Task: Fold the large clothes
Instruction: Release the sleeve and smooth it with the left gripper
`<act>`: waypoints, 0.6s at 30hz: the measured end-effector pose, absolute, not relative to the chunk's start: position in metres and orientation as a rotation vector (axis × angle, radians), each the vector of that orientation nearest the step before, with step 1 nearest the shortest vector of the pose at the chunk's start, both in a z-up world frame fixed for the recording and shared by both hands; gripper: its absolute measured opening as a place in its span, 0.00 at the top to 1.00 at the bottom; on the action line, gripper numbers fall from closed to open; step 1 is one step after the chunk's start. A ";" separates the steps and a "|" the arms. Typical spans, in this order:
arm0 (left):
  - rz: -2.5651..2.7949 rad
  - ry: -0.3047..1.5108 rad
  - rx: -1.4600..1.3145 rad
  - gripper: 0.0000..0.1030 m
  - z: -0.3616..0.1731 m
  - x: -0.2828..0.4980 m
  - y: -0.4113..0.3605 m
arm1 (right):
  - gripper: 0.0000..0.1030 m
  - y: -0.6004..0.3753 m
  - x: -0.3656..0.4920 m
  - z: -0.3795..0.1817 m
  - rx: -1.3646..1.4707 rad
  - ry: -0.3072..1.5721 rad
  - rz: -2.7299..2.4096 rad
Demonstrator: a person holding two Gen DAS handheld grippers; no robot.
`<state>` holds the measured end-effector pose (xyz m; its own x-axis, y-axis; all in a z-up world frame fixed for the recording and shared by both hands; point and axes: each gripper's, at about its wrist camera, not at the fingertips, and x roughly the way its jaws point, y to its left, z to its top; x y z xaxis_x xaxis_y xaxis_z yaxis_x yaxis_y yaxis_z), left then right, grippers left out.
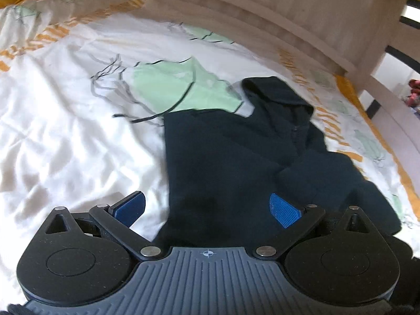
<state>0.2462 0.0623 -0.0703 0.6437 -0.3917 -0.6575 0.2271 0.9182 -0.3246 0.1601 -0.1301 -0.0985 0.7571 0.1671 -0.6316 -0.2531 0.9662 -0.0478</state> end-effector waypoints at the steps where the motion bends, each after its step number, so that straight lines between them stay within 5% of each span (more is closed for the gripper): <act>1: -0.369 0.791 -0.222 0.00 -0.069 0.244 0.061 | 0.33 -0.131 0.155 -0.096 -0.141 0.667 0.237; 18: -0.576 0.760 0.012 0.00 -0.061 0.228 -0.051 | 0.24 -0.206 0.108 -0.079 0.028 0.651 0.079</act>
<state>0.2282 -0.0514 -0.0609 0.5786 -0.4884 -0.6532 0.4969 0.8462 -0.1925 0.1079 -0.2060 -0.0790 0.7925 0.0819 -0.6044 -0.0642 0.9966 0.0508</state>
